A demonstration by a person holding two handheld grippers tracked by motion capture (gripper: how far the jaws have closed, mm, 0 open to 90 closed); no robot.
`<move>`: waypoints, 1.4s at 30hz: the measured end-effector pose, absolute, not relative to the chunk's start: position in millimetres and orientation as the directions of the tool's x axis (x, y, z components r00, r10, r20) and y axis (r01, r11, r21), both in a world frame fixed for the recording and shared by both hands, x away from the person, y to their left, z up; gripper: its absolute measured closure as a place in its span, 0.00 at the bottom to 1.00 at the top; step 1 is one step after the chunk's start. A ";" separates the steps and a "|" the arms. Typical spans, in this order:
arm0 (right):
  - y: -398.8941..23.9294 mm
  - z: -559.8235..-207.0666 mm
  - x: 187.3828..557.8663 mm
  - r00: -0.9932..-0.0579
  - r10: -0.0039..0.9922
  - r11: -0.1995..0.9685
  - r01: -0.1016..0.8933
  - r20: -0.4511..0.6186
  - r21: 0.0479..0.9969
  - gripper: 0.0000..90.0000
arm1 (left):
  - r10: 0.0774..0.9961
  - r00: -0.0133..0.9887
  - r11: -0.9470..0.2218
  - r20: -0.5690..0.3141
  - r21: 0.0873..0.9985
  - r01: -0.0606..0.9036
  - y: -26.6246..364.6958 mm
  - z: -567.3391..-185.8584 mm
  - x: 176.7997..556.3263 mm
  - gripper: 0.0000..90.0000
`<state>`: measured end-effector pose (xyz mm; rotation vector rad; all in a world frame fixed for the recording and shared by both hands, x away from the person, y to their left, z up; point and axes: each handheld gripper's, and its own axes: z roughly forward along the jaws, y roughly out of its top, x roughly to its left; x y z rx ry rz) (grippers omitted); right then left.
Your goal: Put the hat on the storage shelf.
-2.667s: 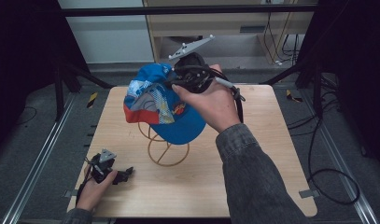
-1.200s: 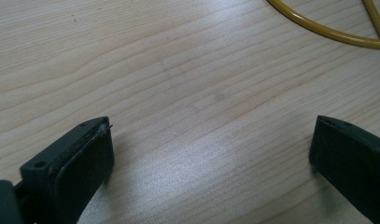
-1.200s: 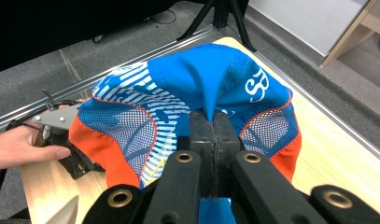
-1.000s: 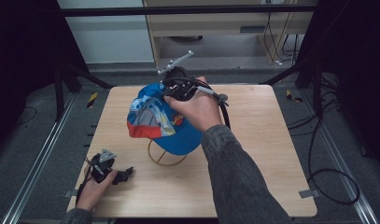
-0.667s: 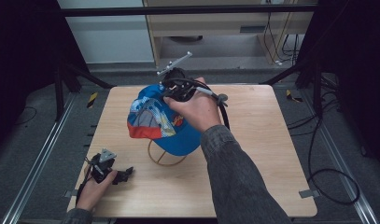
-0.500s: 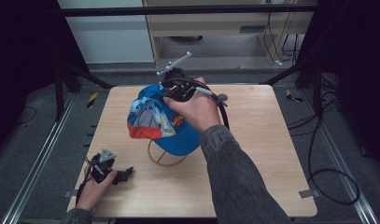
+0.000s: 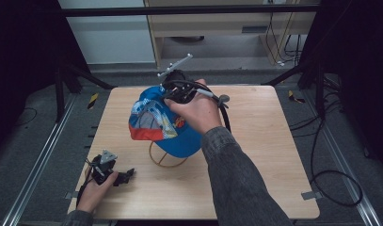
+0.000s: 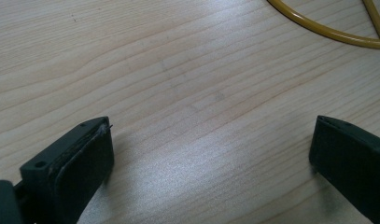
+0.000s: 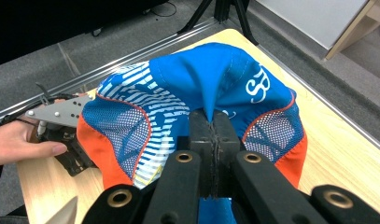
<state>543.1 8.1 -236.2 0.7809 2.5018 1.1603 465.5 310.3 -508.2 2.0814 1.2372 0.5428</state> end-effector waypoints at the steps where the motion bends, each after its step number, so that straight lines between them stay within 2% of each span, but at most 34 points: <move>1: 8.3 -236.5 543.1 -0.817 0.576 0.533 0.357 -0.021 0.767 1.00 | 0.883 0.468 -0.343 0.021 0.710 0.615 310.2 -508.2 465.4 0.00; 32: 9.4 -243.4 545.3 -0.821 0.571 0.546 0.360 -0.021 0.757 0.98 | 0.884 0.467 -0.341 0.020 0.711 0.615 310.0 -508.3 465.2 0.00; 42: 9.0 -244.4 543.1 -0.821 0.570 0.548 0.355 -0.027 0.758 0.91 | 0.884 0.467 -0.341 0.020 0.711 0.615 310.0 -508.3 465.3 0.00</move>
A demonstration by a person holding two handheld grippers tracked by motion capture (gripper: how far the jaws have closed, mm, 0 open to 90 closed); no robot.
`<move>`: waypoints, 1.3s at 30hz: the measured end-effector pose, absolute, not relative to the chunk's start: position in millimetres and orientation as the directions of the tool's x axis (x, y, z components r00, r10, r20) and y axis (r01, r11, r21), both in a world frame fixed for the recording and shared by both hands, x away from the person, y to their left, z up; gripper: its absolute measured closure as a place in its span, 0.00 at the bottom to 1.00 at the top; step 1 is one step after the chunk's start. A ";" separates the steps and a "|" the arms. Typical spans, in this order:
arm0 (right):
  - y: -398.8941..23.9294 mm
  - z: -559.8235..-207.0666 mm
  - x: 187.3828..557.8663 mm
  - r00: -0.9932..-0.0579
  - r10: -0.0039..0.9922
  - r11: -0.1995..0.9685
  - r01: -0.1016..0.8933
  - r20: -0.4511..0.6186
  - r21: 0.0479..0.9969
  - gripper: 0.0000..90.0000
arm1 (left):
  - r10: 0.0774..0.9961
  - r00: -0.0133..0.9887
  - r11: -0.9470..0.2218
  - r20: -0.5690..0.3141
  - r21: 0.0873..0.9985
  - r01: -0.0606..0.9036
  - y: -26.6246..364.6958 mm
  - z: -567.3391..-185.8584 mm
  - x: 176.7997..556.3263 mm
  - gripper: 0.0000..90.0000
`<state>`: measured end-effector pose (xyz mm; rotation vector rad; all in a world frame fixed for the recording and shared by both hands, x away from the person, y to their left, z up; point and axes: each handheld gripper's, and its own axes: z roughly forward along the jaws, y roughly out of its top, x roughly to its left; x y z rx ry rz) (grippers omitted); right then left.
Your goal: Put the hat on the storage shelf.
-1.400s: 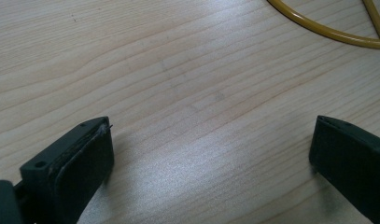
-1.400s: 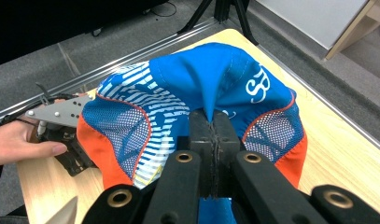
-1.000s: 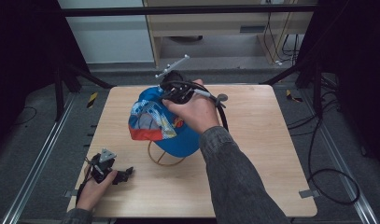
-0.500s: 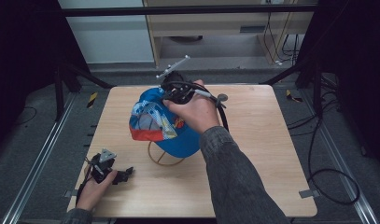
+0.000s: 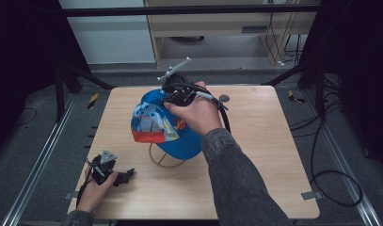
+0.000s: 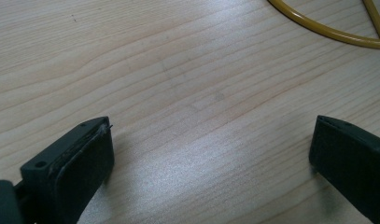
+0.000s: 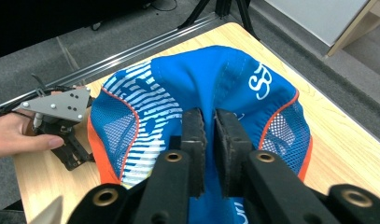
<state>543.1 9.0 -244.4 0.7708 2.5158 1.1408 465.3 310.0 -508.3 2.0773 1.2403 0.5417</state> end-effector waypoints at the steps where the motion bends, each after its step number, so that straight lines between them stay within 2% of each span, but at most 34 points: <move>1: 8.9 -244.6 542.8 -0.819 0.573 0.547 0.357 -0.027 0.757 0.90 | 0.884 0.467 -0.341 0.020 0.711 0.615 310.0 -508.3 465.3 0.00; 7: 5.8 -243.5 541.5 -0.809 0.587 0.539 0.362 -0.030 0.761 0.76 | 0.884 0.467 -0.341 0.020 0.711 0.615 310.0 -508.3 465.3 0.00; 12: 3.9 -243.3 538.7 -0.808 0.588 0.532 0.364 -0.024 0.765 0.70 | 0.884 0.468 -0.342 0.021 0.711 0.615 310.1 -508.3 465.3 0.00; 23: 1.4 -242.3 535.8 -0.807 0.590 0.531 0.362 -0.028 0.766 0.66 | 0.884 0.467 -0.341 0.021 0.711 0.614 310.0 -508.3 465.3 0.00; 39: -6.5 -242.2 534.4 -0.803 0.595 0.529 0.367 -0.027 0.765 0.65 | 0.883 0.468 -0.343 0.022 0.710 0.615 310.2 -508.2 465.4 0.00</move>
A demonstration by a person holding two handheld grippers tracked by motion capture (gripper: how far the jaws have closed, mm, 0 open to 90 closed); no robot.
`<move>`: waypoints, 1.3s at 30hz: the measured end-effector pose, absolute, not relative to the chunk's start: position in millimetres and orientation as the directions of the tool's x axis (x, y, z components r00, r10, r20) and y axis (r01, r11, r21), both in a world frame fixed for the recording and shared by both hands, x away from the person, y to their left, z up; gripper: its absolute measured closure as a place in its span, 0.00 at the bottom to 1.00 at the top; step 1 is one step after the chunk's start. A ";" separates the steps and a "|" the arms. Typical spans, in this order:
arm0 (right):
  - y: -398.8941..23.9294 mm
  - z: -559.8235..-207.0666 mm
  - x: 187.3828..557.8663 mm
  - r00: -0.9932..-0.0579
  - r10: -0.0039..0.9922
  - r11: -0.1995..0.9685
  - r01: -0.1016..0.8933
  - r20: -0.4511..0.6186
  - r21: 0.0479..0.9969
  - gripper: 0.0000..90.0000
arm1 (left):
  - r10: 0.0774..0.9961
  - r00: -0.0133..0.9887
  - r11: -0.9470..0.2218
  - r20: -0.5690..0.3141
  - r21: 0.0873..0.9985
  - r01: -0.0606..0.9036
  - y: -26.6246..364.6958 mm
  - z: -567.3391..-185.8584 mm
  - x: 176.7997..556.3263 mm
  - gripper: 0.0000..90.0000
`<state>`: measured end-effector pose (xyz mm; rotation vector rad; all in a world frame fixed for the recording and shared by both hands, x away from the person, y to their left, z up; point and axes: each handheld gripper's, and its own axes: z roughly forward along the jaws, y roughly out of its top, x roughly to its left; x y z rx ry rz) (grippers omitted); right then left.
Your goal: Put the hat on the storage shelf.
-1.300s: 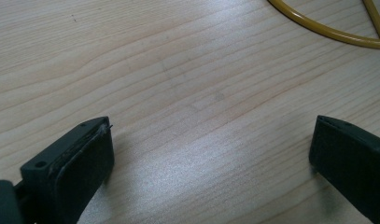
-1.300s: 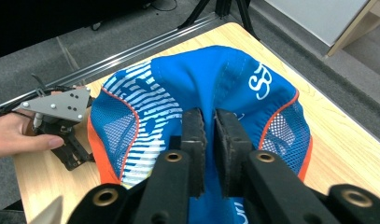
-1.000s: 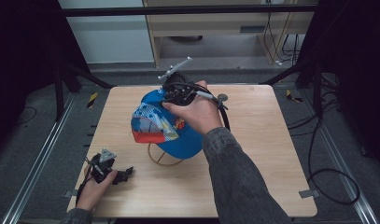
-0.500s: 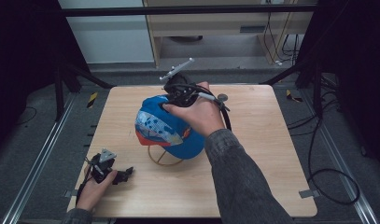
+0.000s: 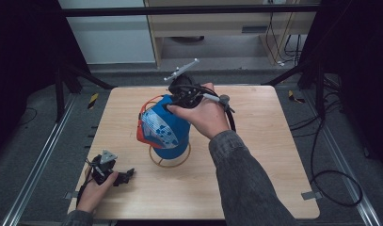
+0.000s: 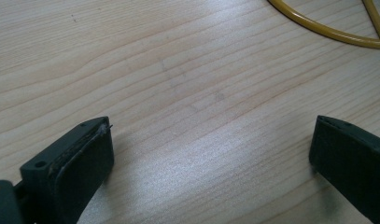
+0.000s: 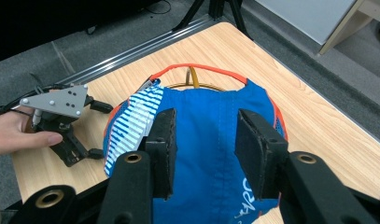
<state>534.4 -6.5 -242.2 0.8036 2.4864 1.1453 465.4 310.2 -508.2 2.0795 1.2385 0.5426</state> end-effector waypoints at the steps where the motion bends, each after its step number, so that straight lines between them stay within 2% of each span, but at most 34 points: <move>1: -7.3 -242.4 534.3 -0.803 0.595 0.528 0.366 -0.026 0.767 0.65 | 0.883 0.469 -0.344 0.022 0.710 0.615 310.2 -508.2 465.5 0.00; 39: -59.3 -251.5 523.6 -0.765 0.644 0.474 0.399 -0.001 0.785 0.64 | 0.883 0.469 -0.343 0.021 0.710 0.615 310.2 -508.3 465.5 0.00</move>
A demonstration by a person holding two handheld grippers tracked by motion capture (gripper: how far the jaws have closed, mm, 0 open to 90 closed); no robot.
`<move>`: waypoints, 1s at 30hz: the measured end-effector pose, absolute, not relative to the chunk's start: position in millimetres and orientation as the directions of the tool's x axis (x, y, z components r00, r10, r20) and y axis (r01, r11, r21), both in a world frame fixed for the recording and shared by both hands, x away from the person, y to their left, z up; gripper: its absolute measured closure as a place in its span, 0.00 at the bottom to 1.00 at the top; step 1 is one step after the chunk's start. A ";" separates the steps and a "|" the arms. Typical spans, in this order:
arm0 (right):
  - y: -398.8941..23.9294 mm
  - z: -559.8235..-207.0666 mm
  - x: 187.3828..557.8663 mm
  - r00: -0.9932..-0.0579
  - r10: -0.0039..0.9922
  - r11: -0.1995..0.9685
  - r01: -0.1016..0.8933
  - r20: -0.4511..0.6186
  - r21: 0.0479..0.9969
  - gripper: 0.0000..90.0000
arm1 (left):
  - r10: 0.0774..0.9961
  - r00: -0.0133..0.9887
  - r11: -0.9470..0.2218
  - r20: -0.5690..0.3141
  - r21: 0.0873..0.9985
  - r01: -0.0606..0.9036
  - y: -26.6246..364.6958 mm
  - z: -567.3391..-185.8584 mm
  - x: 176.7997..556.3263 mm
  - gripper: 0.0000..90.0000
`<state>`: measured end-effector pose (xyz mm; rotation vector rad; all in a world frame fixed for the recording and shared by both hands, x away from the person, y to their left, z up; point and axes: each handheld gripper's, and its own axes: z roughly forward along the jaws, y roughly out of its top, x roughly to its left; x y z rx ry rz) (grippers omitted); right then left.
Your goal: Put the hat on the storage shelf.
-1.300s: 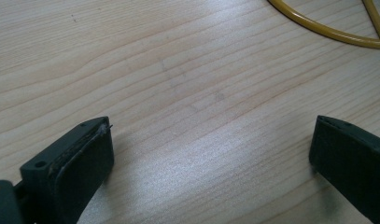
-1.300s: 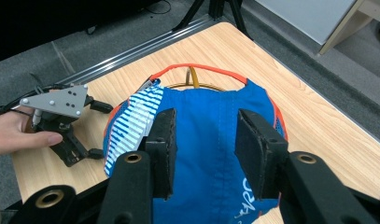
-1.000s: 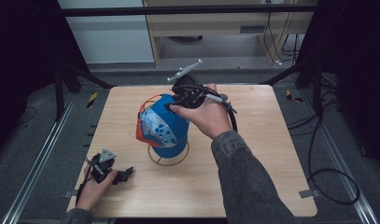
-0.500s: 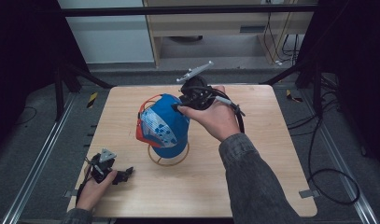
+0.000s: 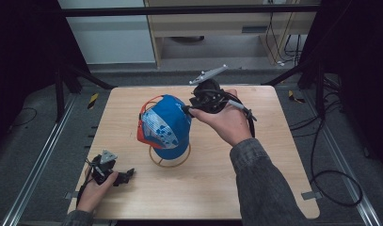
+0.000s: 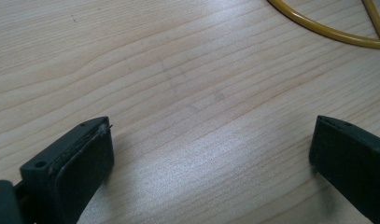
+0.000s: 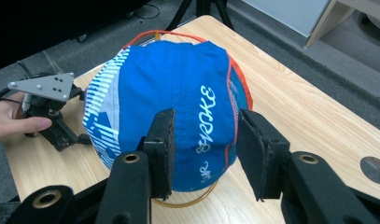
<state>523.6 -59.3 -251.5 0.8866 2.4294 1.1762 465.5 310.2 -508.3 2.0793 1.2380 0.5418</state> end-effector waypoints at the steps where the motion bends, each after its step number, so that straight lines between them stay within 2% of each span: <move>1: -60.8 -252.0 523.5 -0.764 0.645 0.471 0.401 0.003 0.786 0.64 | 0.883 0.469 -0.344 0.021 0.710 0.615 310.2 -508.2 465.5 0.00; 30: -124.3 -272.6 503.6 -0.702 0.711 0.408 0.442 0.025 0.799 0.61 | 0.883 0.468 -0.342 0.021 0.713 0.613 310.1 -508.5 465.6 0.00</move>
